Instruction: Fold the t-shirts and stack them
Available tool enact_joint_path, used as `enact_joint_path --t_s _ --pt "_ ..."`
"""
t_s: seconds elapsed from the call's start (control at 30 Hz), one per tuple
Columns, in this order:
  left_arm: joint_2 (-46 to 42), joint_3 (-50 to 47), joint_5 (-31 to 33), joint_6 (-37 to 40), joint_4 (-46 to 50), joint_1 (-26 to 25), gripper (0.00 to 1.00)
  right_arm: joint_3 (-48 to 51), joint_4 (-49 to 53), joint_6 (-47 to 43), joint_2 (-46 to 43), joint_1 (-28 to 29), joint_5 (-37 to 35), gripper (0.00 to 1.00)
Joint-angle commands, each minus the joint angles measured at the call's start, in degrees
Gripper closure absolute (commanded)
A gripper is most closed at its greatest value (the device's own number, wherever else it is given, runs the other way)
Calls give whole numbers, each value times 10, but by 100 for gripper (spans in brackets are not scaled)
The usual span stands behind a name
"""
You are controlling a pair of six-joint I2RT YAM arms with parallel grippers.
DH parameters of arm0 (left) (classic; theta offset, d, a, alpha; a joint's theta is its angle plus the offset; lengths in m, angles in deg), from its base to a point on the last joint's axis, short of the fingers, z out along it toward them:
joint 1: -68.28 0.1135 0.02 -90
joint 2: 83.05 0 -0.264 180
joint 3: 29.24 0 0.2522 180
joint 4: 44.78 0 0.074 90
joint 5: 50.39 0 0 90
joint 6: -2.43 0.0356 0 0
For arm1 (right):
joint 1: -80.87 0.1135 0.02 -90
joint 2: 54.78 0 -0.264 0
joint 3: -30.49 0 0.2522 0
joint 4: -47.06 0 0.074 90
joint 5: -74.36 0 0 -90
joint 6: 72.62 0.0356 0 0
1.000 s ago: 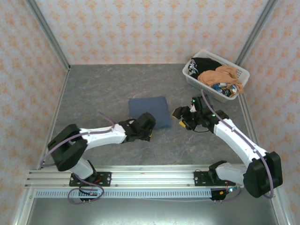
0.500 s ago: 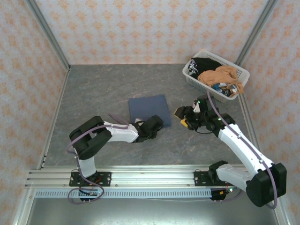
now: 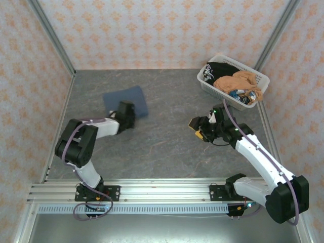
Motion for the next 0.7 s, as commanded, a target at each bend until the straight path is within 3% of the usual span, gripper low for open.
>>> enact_joint_path --t_s 0.0,0.17,0.3,0.5,0.6,0.67 --pt "17 59 -88 196 76 83 100 8 -24 12 9 -4 -5 43" --pt "133 232 -159 378 207 182 100 -2 -39 16 40 -4 -8 44" --pt "209 345 -173 458 273 234 100 -19 -44 14 69 -4 -11 44" --pt "277 478 -147 528 367 263 99 -50 -41 6 115 -4 -10 44" --pt "296 516 -137 540 391 271 86 -64 -42 2 133 -4 -9 44" --pt "307 532 -147 536 391 278 83 -71 -43 2 142 -4 -8 44"
